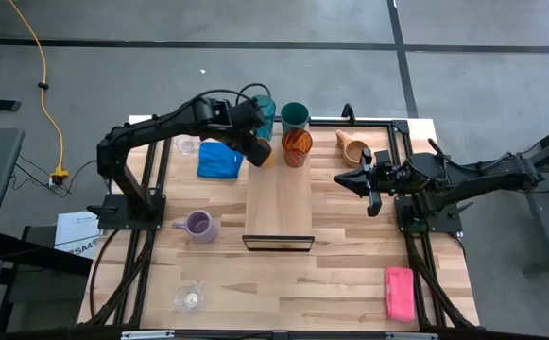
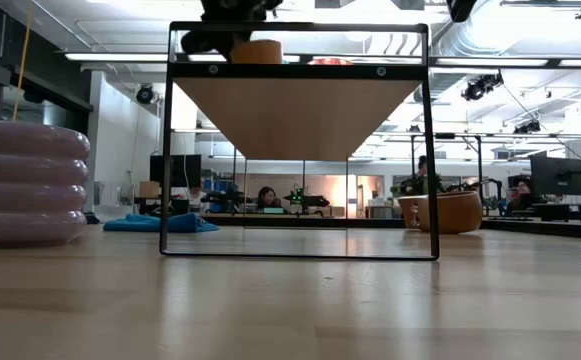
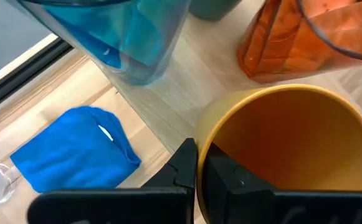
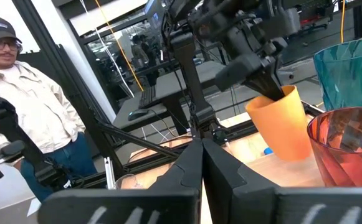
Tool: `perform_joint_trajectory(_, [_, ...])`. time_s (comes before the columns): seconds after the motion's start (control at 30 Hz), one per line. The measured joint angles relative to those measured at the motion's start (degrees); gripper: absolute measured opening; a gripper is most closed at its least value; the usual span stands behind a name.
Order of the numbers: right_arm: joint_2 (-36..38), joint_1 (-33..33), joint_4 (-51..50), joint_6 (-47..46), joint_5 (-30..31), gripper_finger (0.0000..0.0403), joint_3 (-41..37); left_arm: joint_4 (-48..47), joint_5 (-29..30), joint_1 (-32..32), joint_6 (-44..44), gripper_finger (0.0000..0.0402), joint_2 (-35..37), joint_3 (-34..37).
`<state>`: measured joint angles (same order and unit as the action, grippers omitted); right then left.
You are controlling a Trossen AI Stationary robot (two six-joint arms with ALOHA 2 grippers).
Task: Stack small to large cups/mugs on shelf
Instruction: Put the yellow cup on the shelf
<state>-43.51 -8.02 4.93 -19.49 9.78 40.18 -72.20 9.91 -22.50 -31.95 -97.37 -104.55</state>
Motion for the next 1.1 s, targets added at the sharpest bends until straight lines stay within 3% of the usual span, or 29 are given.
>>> perform_joint_trajectory(1.1, [0.0,0.0,0.0,0.0,-0.2,0.0,0.0,-1.1,0.2,0.0,-6.0,0.0005,-2.9,0.0])
